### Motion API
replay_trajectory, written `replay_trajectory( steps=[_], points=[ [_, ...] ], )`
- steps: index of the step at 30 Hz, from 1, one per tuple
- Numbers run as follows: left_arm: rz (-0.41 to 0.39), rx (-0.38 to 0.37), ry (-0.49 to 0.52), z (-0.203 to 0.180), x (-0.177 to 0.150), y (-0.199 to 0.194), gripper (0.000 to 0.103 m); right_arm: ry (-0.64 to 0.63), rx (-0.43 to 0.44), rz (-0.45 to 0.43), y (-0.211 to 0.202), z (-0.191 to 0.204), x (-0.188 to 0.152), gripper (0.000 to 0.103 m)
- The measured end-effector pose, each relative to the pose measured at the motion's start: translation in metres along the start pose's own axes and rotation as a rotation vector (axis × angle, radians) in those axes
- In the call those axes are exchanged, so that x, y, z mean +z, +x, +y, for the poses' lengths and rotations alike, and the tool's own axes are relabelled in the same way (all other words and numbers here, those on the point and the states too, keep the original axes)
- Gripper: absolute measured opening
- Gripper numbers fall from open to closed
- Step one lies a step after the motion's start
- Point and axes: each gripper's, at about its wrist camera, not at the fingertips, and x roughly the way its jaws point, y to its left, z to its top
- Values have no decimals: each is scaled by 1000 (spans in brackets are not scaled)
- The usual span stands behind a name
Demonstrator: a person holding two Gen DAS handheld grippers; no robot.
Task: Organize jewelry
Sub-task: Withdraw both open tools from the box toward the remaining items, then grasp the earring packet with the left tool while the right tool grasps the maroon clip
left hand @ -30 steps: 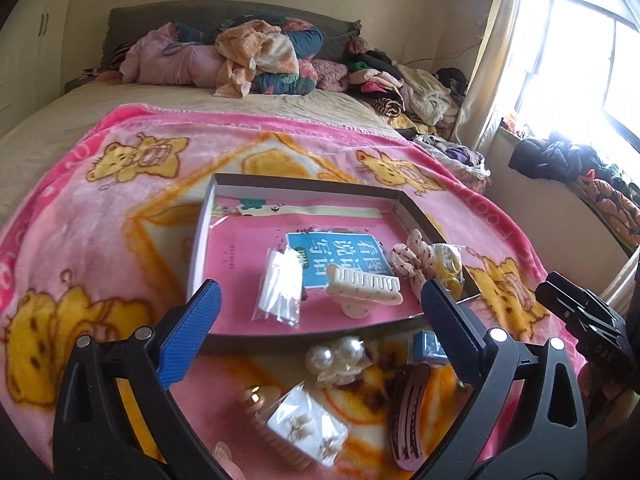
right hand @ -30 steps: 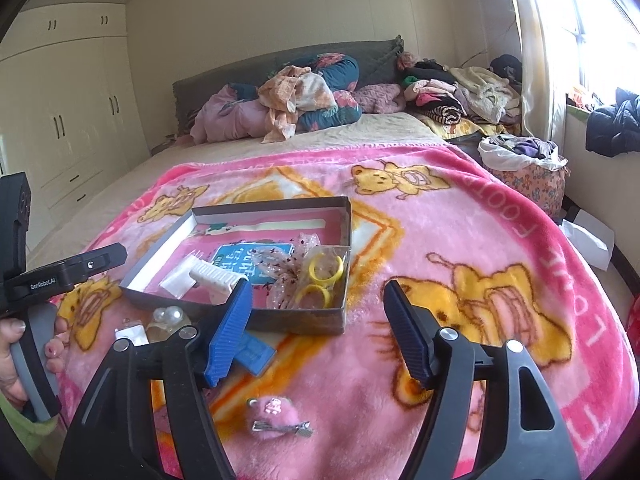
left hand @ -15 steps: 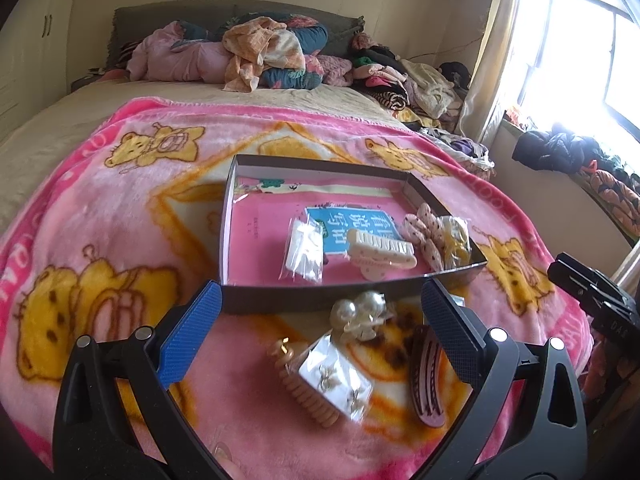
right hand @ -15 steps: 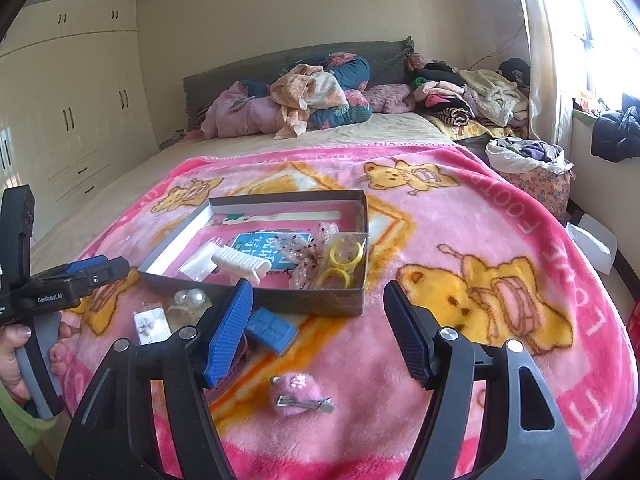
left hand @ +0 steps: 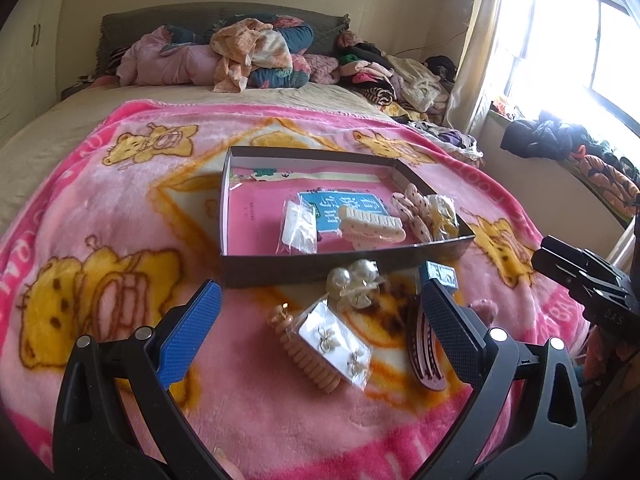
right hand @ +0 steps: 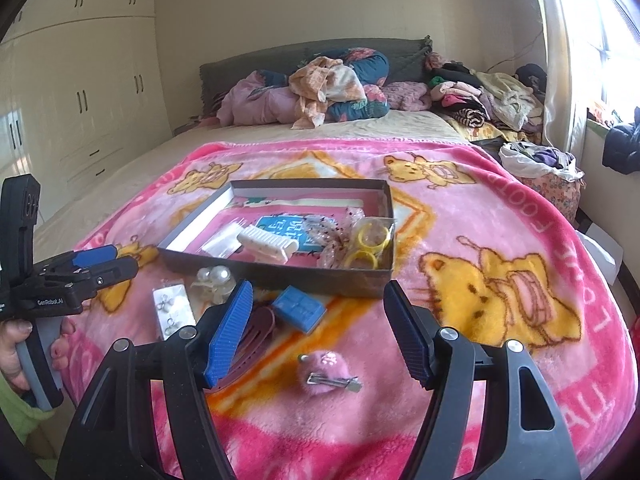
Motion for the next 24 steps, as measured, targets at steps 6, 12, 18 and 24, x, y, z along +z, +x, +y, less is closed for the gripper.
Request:
replay_trajectory(
  steps=[6, 12, 18, 24],
  points=[
    [18, -6, 15, 0, -12, -2, 91, -18, 10, 17, 2, 8, -5, 66],
    [43, -26, 17, 2, -22, 1, 91, -36, 25, 48, 8, 15, -14, 66],
    [65, -58, 6, 4, -29, 6, 83, -74, 39, 81, 13, 25, -23, 66],
    [96, -75, 2, 4, -34, 16, 72, -79, 44, 117, 20, 27, -29, 66]
  ],
)
